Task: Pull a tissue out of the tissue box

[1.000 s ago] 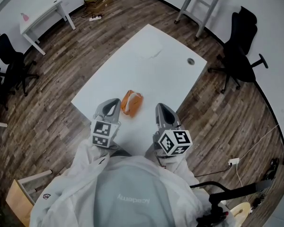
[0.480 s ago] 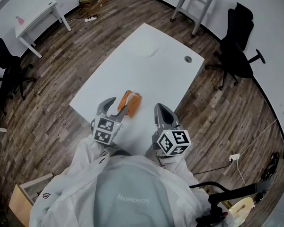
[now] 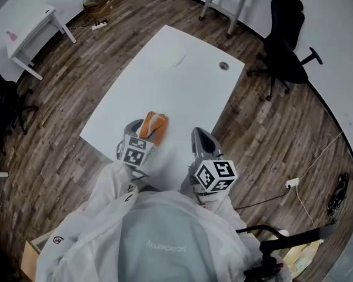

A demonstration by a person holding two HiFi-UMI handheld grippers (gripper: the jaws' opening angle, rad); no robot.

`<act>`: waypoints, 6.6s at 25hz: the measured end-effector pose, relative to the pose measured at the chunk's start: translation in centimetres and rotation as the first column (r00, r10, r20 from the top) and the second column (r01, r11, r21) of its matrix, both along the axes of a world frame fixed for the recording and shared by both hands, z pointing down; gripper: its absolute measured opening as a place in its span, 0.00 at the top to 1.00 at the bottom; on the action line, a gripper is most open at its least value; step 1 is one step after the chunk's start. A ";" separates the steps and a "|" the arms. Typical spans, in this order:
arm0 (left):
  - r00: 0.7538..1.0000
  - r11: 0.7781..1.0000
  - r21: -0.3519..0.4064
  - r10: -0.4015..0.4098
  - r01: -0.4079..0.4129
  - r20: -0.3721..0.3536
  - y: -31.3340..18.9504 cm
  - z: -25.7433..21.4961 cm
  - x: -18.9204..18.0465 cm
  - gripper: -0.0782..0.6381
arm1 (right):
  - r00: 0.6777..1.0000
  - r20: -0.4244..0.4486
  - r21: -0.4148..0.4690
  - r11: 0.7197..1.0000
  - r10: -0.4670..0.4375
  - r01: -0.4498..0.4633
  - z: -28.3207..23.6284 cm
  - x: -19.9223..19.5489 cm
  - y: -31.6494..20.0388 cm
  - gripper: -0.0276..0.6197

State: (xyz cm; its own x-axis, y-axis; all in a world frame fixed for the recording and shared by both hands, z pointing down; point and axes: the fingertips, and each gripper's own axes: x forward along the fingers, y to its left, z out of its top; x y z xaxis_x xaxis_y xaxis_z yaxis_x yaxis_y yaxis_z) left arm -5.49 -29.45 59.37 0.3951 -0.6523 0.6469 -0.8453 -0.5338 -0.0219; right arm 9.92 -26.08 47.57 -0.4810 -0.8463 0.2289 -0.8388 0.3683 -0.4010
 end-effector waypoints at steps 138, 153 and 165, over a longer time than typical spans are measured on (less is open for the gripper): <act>0.997 0.979 -0.199 0.022 -0.035 -0.069 0.3 0.9 0.7 0.89 | 0.956 0.096 -0.460 0.840 -0.276 0.289 20.5 -15.3 -2.2 0.95; 0.995 0.991 -0.132 -0.016 0.003 -0.095 0.5 -2.6 -0.8 0.89 | 0.955 0.086 -0.473 0.832 -0.283 0.289 21.3 -15.0 -2.4 0.95; 0.994 0.996 -0.080 -0.053 0.045 -0.095 0.5 -5.8 -2.1 0.89 | 0.954 0.081 -0.471 0.832 -0.290 0.293 21.4 -15.0 -2.4 0.95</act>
